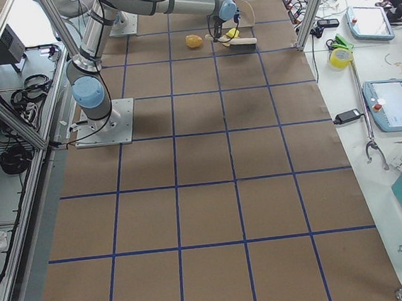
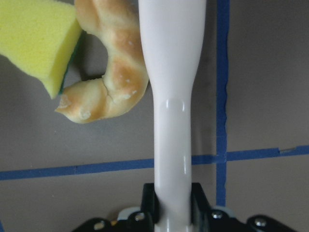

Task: Sweep and dump trash into bin
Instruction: 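Tilt the white dustpan down with the left gripper beside the brush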

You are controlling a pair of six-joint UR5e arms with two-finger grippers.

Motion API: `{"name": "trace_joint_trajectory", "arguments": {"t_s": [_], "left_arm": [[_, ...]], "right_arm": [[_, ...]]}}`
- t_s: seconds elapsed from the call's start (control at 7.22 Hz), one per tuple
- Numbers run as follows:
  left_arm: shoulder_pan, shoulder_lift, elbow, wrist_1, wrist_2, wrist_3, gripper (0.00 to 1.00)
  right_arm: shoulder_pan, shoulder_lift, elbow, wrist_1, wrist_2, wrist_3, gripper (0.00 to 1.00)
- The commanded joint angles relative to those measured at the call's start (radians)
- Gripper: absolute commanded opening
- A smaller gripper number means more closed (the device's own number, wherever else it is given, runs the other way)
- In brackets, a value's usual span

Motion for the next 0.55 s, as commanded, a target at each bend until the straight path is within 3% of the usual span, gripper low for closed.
{"name": "trace_joint_trajectory", "arguments": {"t_s": [0.0,0.42], "left_arm": [[-0.025,-0.004,0.000,-0.001,0.079,-0.005,0.00],[-0.030,-0.009,0.000,-0.001,0.084,-0.007,0.00]], "right_arm": [[0.000,0.000,0.000,-0.002,0.000,0.000,0.00],[0.003,0.000,0.000,-0.005,0.000,0.020,0.00]]}}
